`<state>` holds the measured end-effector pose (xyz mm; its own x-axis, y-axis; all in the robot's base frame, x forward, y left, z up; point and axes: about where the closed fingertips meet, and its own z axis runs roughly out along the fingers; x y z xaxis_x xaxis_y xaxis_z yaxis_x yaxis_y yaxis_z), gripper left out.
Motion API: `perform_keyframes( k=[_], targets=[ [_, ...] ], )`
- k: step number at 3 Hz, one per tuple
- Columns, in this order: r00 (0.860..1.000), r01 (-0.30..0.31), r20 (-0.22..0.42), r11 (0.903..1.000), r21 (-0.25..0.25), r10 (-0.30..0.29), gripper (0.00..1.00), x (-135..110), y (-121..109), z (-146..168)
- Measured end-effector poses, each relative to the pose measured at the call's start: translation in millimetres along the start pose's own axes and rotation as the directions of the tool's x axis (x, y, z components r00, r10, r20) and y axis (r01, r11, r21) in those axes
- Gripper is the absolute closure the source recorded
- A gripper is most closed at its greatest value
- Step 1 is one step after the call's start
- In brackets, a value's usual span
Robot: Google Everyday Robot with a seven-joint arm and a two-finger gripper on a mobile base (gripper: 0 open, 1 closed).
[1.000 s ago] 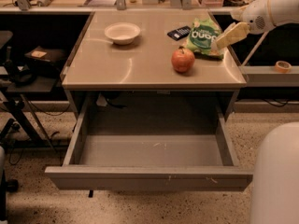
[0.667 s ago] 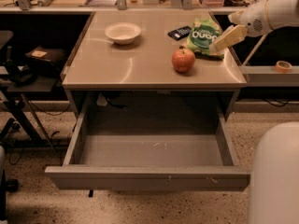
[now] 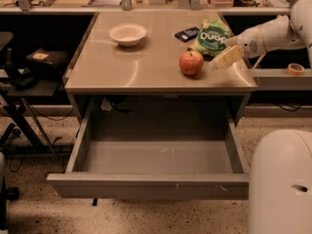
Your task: Place apple into top drawer
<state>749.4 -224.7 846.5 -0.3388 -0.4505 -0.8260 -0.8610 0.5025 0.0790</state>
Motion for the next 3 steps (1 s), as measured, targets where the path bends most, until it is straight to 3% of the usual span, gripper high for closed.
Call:
perform_keyframes(
  k=[1,3],
  targets=[
    [1.000,-0.002,0.008,0.9916,-0.130,0.003,0.00,-3.0,27.1,26.1],
    [0.999,0.033,0.026,0.9896,-0.140,-0.030,0.00,-15.3,33.8,28.1]
  ],
)
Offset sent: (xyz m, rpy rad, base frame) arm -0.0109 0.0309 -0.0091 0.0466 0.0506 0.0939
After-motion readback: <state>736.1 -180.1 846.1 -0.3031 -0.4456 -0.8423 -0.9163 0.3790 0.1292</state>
